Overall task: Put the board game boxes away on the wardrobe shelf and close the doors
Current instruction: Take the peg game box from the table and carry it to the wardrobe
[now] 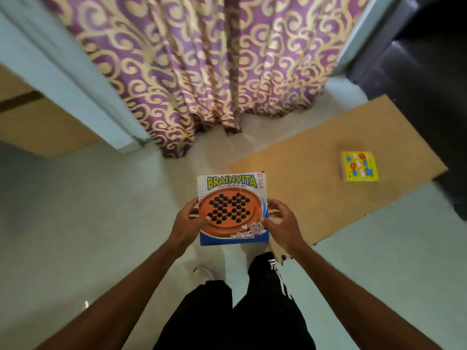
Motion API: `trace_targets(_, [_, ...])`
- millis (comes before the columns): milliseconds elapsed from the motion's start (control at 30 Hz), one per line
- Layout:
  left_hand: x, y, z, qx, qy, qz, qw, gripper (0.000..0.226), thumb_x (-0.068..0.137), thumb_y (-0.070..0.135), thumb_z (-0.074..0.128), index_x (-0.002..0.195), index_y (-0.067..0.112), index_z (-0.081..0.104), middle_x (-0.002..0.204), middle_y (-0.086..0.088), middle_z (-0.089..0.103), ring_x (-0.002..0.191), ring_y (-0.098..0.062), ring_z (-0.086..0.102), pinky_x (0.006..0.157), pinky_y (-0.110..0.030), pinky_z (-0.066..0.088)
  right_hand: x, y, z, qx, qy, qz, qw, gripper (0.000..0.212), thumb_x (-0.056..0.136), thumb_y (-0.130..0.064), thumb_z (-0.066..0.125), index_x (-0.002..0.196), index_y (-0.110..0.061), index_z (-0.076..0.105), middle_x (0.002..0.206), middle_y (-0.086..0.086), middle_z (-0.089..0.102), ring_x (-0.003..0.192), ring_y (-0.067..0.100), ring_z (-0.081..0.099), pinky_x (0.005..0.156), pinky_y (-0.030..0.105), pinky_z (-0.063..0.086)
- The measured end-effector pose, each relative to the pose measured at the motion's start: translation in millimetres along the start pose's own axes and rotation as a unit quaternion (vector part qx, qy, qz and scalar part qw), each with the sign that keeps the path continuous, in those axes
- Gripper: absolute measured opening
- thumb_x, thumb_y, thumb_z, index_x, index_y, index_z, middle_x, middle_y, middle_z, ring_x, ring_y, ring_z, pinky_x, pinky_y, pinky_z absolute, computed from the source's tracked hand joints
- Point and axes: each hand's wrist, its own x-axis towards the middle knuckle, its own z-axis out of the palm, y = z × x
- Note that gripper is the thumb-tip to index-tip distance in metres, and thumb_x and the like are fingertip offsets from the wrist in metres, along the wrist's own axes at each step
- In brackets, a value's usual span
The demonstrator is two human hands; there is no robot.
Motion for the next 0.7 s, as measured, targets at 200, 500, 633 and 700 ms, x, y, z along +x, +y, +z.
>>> trace_targets(200, [-87.0, -57.5, -147.0, -0.063, 0.130, 0.032, 0.989, 0.060, 0.085, 0.008, 0.068, 0.139, 0.025, 0.048, 0.111, -0.005, 0.065, 0.099, -0.023, 0.067, 0.079, -0.048, 0.060, -31.3, -77.1, 140.8, -0.056, -0.127, -0.094, 0.986, 0.049, 0.079, -0.016, 0.076, 0.123, -0.019, 0.056, 0.118, 0.004, 0.062, 0.099, 0.014, 0.065, 0.065, 0.028, 0.061])
trace_targets(500, [-181.3, -143.5, -289.1, -0.180, 0.374, 0.033, 0.909, 0.058, 0.079, 0.000, 0.072, 0.112, 0.045, 0.055, 0.096, 0.003, 0.072, 0.088, -0.020, 0.070, 0.073, -0.037, 0.060, -60.2, -189.9, 357.3, -0.186, -0.296, -0.262, 0.899, 0.044, 0.078, -0.010, 0.074, 0.118, -0.020, 0.058, 0.116, 0.001, 0.061, 0.094, 0.014, 0.064, 0.069, 0.023, 0.055])
trace_targets(633, [-203.6, -179.4, -347.5, -0.225, 0.440, 0.024, 0.869, 0.062, 0.070, 0.012, 0.072, 0.109, 0.057, 0.055, 0.088, 0.005, 0.074, 0.084, -0.017, 0.072, 0.070, -0.038, 0.061, -73.5, -224.9, 452.6, -0.218, -0.354, -0.290, 0.862, 0.045, 0.076, -0.013, 0.076, 0.117, -0.019, 0.058, 0.113, 0.000, 0.063, 0.092, 0.013, 0.065, 0.068, 0.024, 0.055])
trace_targets(700, [-213.0, -196.5, -383.3, -0.245, 0.469, 0.012, 0.848, 0.064, 0.068, 0.017, 0.073, 0.106, 0.064, 0.052, 0.087, 0.009, 0.074, 0.082, -0.013, 0.072, 0.067, -0.033, 0.060, -81.4, -240.0, 507.5, -0.228, -0.385, -0.303, 0.841, 0.045, 0.075, -0.013, 0.076, 0.117, -0.018, 0.059, 0.113, -0.001, 0.063, 0.090, 0.013, 0.065, 0.066, 0.022, 0.055])
